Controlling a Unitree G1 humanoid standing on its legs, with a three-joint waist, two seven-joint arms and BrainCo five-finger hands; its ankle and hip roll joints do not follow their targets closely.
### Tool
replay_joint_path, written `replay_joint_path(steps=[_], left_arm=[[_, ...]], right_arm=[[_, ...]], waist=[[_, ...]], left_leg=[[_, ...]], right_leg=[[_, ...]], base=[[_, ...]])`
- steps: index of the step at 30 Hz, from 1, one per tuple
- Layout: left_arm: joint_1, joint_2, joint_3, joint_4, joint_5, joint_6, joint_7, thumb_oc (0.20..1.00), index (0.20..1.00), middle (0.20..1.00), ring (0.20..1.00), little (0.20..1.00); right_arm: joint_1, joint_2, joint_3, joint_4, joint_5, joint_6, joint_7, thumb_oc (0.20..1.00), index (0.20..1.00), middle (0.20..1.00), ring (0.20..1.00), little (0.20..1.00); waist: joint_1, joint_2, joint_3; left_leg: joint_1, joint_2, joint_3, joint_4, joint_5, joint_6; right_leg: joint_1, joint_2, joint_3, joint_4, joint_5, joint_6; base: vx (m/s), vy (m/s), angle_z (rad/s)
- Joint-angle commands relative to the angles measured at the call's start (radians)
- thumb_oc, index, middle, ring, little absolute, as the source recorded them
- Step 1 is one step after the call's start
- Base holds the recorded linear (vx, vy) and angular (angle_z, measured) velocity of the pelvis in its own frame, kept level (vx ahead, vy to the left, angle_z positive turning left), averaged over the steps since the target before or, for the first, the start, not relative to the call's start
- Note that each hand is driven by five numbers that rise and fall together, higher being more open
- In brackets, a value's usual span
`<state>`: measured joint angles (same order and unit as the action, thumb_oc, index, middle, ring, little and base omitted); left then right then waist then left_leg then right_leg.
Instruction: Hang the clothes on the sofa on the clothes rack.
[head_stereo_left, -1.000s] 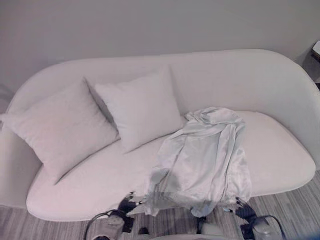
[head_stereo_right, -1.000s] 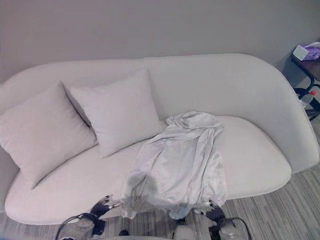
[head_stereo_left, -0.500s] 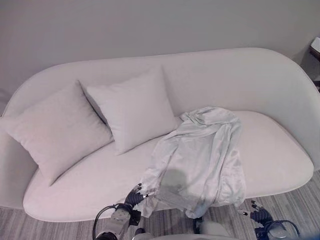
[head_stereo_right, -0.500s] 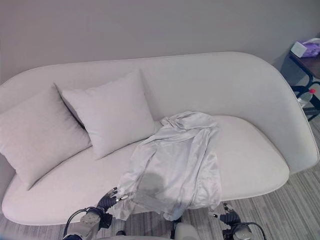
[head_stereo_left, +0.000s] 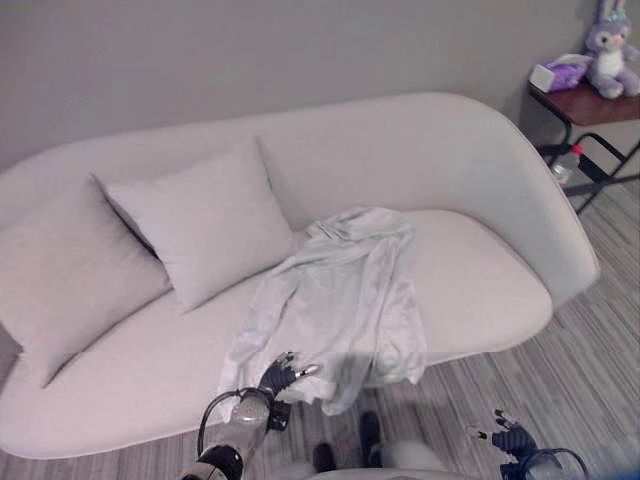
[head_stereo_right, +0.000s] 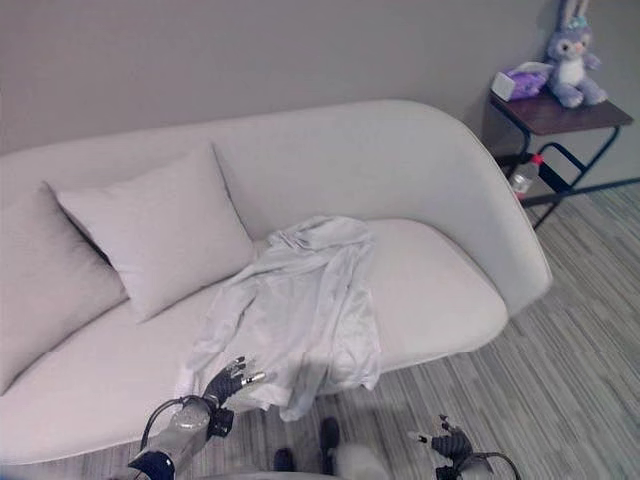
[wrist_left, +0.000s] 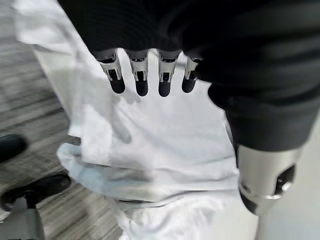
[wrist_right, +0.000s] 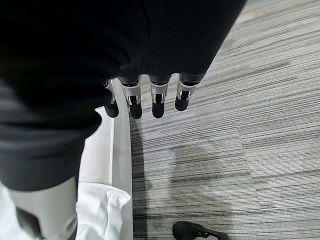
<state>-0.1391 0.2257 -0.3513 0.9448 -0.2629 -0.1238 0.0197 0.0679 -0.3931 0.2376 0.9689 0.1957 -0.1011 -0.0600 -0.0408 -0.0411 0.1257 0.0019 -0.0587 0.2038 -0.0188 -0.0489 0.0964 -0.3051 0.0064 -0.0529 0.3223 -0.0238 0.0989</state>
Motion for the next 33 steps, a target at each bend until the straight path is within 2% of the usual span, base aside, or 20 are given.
replay_joint_path(steps=[1, 2, 3, 4, 7, 8, 11, 12, 19, 20, 21, 24, 27, 29, 33], left_arm=[[0.017, 0.038, 0.04, -0.06, -0.011, -0.038, 0.023, 1.0, 1.0, 1.0, 1.0, 1.0], [0.008, 0.05, 0.046, -0.04, -0.008, -0.041, 0.03, 1.0, 1.0, 1.0, 1.0, 1.0], [0.005, 0.05, 0.044, -0.018, 0.026, -0.032, 0.029, 1.0, 1.0, 1.0, 1.0, 1.0], [0.012, 0.058, 0.051, -0.024, 0.037, -0.03, 0.027, 1.0, 1.0, 1.0, 1.0, 1.0], [0.012, 0.063, 0.055, -0.023, 0.057, -0.035, 0.035, 1.0, 1.0, 1.0, 1.0, 1.0], [0.015, 0.078, 0.06, -0.044, 0.084, -0.037, 0.04, 1.0, 1.0, 1.0, 1.0, 1.0], [-0.018, 0.104, 0.079, -0.096, 0.061, -0.035, 0.054, 1.0, 1.0, 1.0, 1.0, 1.0], [-0.056, 0.127, 0.087, -0.131, 0.049, -0.039, 0.066, 1.0, 1.0, 1.0, 1.0, 1.0], [-0.257, 0.195, 0.072, -0.168, 0.012, -0.059, 0.116, 1.0, 1.0, 1.0, 1.0, 1.0], [-0.398, 0.233, 0.03, -0.162, 0.02, -0.066, 0.143, 1.0, 1.0, 1.0, 1.0, 1.0], [-0.4, 0.234, 0.031, -0.161, 0.02, -0.066, 0.143, 1.0, 1.0, 1.0, 1.0, 1.0], [-0.587, 0.263, -0.035, -0.082, 0.008, -0.066, 0.157, 1.0, 1.0, 1.0, 1.0, 1.0], [-0.675, 0.28, -0.07, -0.023, 0.011, -0.061, 0.157, 1.0, 1.0, 1.0, 1.0, 1.0], [-0.799, 0.314, -0.128, 0.068, 0.049, -0.052, 0.161, 1.0, 1.0, 1.0, 1.0, 1.0], [-0.927, 0.352, -0.203, 0.169, 0.119, -0.046, 0.174, 1.0, 1.0, 1.0, 1.0, 1.0]], right_arm=[[-0.012, -0.024, -0.018, -0.059, -0.008, -0.024, -0.015, 1.0, 1.0, 1.0, 1.0, 1.0], [-0.008, -0.031, -0.031, -0.067, 0.005, -0.029, -0.017, 1.0, 1.0, 1.0, 1.0, 1.0], [-0.008, -0.041, -0.019, -0.055, -0.014, -0.021, -0.014, 1.0, 1.0, 1.0, 1.0, 1.0], [0.014, -0.035, -0.03, -0.057, -0.009, -0.022, -0.009, 1.0, 1.0, 1.0, 1.0, 1.0], [0.02, -0.038, -0.031, -0.071, -0.019, -0.018, -0.005, 1.0, 1.0, 1.0, 1.0, 1.0], [0.036, -0.059, -0.049, -0.115, -0.02, -0.025, 0.001, 1.0, 1.0, 1.0, 1.0, 1.0], [0.032, -0.11, -0.075, -0.19, -0.01, -0.03, 0.003, 1.0, 1.0, 1.0, 1.0, 1.0], [0.015, -0.145, -0.092, -0.262, 0.008, -0.039, 0.005, 1.0, 1.0, 1.0, 1.0, 1.0], [-0.128, -0.242, -0.109, -0.377, 0.072, -0.068, -0.023, 1.0, 1.0, 1.0, 1.0, 1.0], [-0.269, -0.283, -0.07, -0.394, 0.103, -0.085, -0.05, 1.0, 1.0, 1.0, 1.0, 1.0], [-0.273, -0.283, -0.069, -0.392, 0.104, -0.086, -0.05, 1.0, 1.0, 1.0, 1.0, 1.0], [-0.472, -0.308, 0.028, -0.347, 0.138, -0.09, -0.075, 1.0, 1.0, 1.0, 1.0, 1.0], [-0.583, -0.31, 0.074, -0.301, 0.168, -0.091, -0.086, 1.0, 1.0, 1.0, 1.0, 1.0], [-0.73, -0.312, 0.144, -0.224, 0.202, -0.093, -0.102, 1.0, 1.0, 1.0, 1.0, 1.0], [-0.891, -0.319, 0.216, -0.123, 0.241, -0.097, -0.111, 1.0, 1.0, 1.0, 1.0, 1.0]], waist=[[0.034, 0.021, 0.008], [0.026, 0.01, 0.011], [0.022, 0.006, 0.007], [0.016, -0.005, 0.003], [0.014, -0.01, -0.005], [0.014, -0.018, -0.015], [0.013, -0.016, -0.003], [0.011, -0.014, 0.009], [0.008, -0.009, 0.056], [0.01, -0.007, 0.081], [0.009, -0.007, 0.082], [0.014, -0.004, 0.116], [0.016, -0.005, 0.132], [0.021, -0.006, 0.154], [0.022, -0.007, 0.176]], left_leg=[[0.016, 0.091, -0.025, -0.068, 0.061, -0.154], [0.025, 0.084, -0.027, -0.068, 0.044, -0.162], [0.022, 0.077, -0.04, -0.068, 0.043, -0.164], [0.028, 0.082, -0.048, -0.068, 0.04, -0.171], [0.027, 0.089, -0.044, -0.068, 0.041, -0.177], [0.023, 0.105, -0.044, -0.068, 0.043, -0.185], [-0.005, 0.126, -0.064, -0.068, 0.057, -0.196], [-0.026, 0.135, -0.072, -0.068, 0.063, -0.201], [-0.098, 0.142, -0.087, -0.068, 0.086, -0.207], [-0.143, 0.14, -0.093, -0.068, 0.099, -0.21], [-0.144, 0.14, -0.093, -0.068, 0.1, -0.21], [-0.202, 0.131, -0.1, -0.068, 0.117, -0.211], [-0.235, 0.127, -0.1, -0.068, 0.126, -0.213], [-0.28, 0.125, -0.1, -0.068, 0.14, -0.218], [-0.331, 0.12, -0.098, -0.068, 0.154, -0.224]], right_leg=[[0.093, -0.091, 0.159, -0.041, 0.012, 0.076], [0.092, -0.082, 0.137, -0.182, 0.036, 0.08], [0.113, -0.082, 0.159, -0.251, 0.041, 0.093], [0.14, -0.071, 0.176, -0.287, 0.051, 0.086], [0.155, -0.074, 0.169, -0.317, 0.062, 0.084], [0.179, -0.074, 0.158, -0.358, 0.078, 0.081], [0.183, -0.068, 0.128, -0.369, 0.081, 0.076], [0.176, -0.063, 0.112, -0.374, 0.083, 0.075], [0.124, -0.054, 0.095, -0.389, 0.104, 0.085], [0.077, -0.051, 0.097, -0.391, 0.12, 0.091], [0.076, -0.052, 0.097, -0.391, 0.12, 0.091], [0.022, -0.052, 0.105, -0.397, 0.139, 0.097], [-0.012, -0.054, 0.112, -0.4, 0.153, 0.102], [-0.054, -0.056, 0.117, -0.407, 0.171, 0.107], [-0.105, -0.056, 0.119, -0.41, 0.187, 0.117]], base=[[0.18, -0.186, 0.04], [0.19, -0.22, 0.05], [0.21, -0.273, -0.1], [0.12, -0.161, 0.32], [0.08, -0.128, 0.68], [0.07, -0.171, 0.24], [0.02, -0.168, 0.12], [-0.02, -0.102, 0.17], [-0.06, -0.031, 0.07], [-0.05, 0.014, 0.04], [-0.07, 0.023, -0.02], [-0.04, 0.037, -0.03], [-0.03, 0.044, 0.01], [-0.04, 0.051, -0.05], [-0.03, 0.032, -0.03]])
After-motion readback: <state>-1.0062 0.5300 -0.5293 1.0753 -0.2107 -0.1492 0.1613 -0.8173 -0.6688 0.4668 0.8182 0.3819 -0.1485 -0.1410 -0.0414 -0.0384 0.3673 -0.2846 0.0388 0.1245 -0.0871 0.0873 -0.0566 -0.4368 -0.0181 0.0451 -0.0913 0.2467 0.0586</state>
